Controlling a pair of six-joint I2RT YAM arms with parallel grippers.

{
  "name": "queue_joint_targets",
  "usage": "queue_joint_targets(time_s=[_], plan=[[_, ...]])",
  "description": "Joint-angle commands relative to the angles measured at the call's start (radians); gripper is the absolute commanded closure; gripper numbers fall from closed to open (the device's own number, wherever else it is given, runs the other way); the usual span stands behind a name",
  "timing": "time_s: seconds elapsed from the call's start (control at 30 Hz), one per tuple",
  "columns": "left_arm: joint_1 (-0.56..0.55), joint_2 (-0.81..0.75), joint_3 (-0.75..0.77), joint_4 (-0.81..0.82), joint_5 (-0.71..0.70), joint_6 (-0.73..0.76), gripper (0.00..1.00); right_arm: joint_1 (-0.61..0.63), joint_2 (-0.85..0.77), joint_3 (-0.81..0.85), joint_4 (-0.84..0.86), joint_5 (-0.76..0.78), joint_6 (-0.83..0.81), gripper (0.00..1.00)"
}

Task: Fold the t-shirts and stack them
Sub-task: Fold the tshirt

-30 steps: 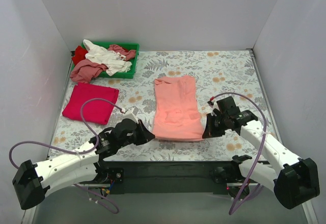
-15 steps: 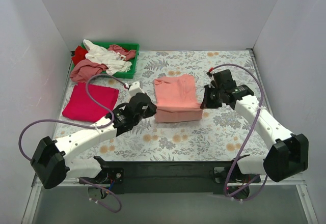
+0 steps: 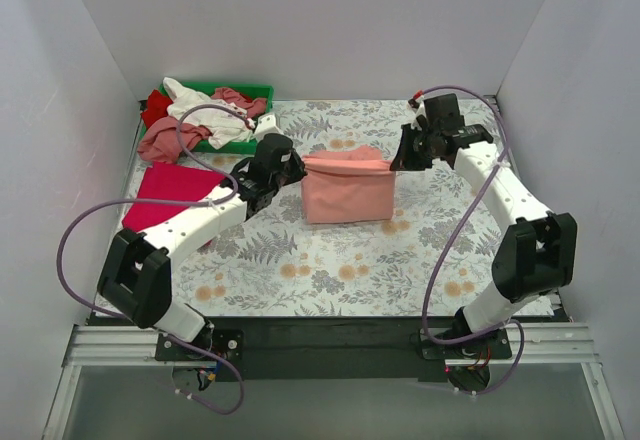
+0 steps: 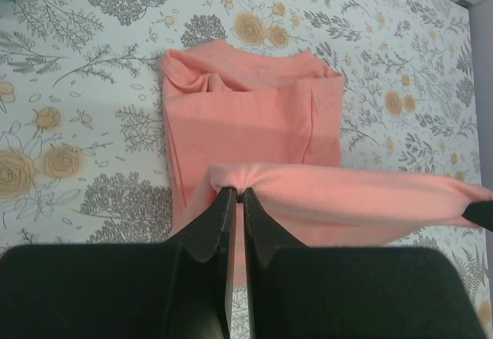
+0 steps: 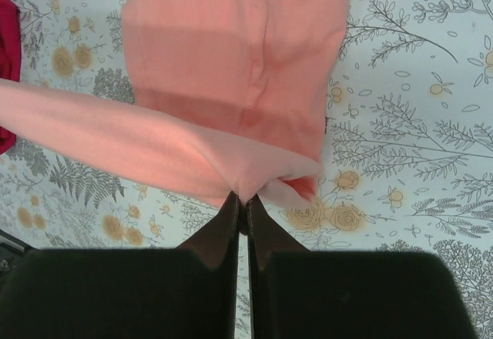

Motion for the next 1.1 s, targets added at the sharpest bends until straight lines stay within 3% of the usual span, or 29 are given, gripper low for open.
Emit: queue_joint_targets(time_s=[0.0, 0.67, 0.77, 0.8, 0.83, 0.87, 0.9, 0.93, 0.97, 1.03, 1.07], plan=[[0.046, 0.041, 0.073, 0.02, 0.009, 0.06, 1.0, -0.023, 0.055, 0.1, 0.013, -0.032, -0.028, 0.99], [0.22, 0.49, 0.404, 0.058, 0.207, 0.137, 1.0, -0.103, 0.494, 0.497, 0.044, -0.11, -0.033, 0.99], [0.242, 0.551, 0.458, 0.063, 0.241, 0.143, 1.0, -0.117, 0.566, 0.549, 0.068, -0.15, -0.032, 0.94], [0.247, 0.59, 0.496, 0.058, 0.247, 0.144, 0.97, -0.118, 0.586, 0.597, 0.086, -0.154, -0.032, 0.84], [0.253, 0.607, 0.513, 0.058, 0.253, 0.143, 0.86, -0.121, 0.606, 0.62, 0.094, -0.162, -0.033, 0.76], [0.265, 0.621, 0.53, 0.06, 0.287, 0.14, 0.43, -0.132, 0.647, 0.653, 0.094, -0.168, -0.021, 0.64], [0.27, 0.647, 0.576, 0.044, 0.304, 0.137, 0.21, -0.138, 0.662, 0.696, 0.093, -0.182, -0.009, 0.48], [0.273, 0.652, 0.596, 0.029, 0.307, 0.131, 0.1, -0.144, 0.668, 0.709, 0.1, -0.208, -0.005, 0.31], [0.273, 0.652, 0.61, 0.021, 0.304, 0.128, 0.1, -0.149, 0.666, 0.715, 0.1, -0.207, -0.004, 0.02], [0.273, 0.625, 0.602, 0.03, 0.311, 0.115, 0.09, -0.148, 0.64, 0.688, 0.108, -0.217, -0.022, 0.02], [0.273, 0.611, 0.592, 0.04, 0.38, 0.105, 0.09, -0.148, 0.599, 0.663, 0.117, -0.226, -0.036, 0.02]])
